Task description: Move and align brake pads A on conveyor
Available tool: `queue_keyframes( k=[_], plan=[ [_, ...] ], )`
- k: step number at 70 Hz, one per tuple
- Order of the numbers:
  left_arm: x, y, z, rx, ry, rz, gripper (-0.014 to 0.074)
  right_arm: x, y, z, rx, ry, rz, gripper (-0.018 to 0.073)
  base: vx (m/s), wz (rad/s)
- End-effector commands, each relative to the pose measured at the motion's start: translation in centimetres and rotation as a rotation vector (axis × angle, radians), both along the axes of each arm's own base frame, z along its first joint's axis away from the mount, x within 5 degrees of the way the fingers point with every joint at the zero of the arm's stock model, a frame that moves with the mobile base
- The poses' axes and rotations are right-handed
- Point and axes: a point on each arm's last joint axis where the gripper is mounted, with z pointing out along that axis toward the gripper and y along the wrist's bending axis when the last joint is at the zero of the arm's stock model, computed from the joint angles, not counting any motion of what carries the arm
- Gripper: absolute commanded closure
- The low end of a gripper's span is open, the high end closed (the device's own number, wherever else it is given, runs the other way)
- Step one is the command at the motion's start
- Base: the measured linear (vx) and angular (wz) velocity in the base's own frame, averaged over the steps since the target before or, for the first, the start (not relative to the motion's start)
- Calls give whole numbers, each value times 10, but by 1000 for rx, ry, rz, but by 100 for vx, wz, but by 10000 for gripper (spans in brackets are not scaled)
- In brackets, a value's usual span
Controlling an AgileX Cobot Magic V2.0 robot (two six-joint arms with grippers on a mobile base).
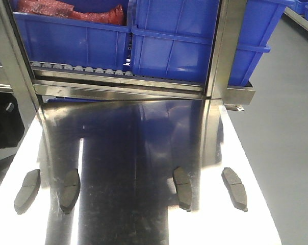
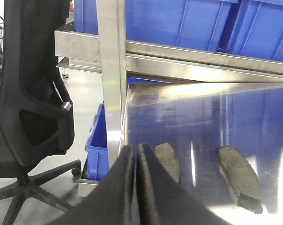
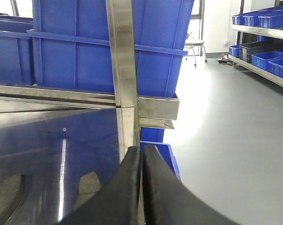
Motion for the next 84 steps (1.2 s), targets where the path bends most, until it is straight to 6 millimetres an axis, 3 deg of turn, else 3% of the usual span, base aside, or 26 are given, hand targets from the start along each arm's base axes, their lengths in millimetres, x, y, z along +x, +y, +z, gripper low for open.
queue_keyframes(
  k=[1,70,77,84],
  plan=[
    [1,0,-2,-4,-59,1,603,-1,0,5,-13,-79,-4,563,0,0],
    [1,0,0,-1,-81,1,603,-1,0,5,-13,-79,-4,563,0,0],
    [1,0,8,4,-145,1,603,-1,0,5,-13,-79,-4,563,0,0],
    [-3,0,34,26,-237,0,603,-1,0,5,-13,-79,-4,563,0,0]
  ],
)
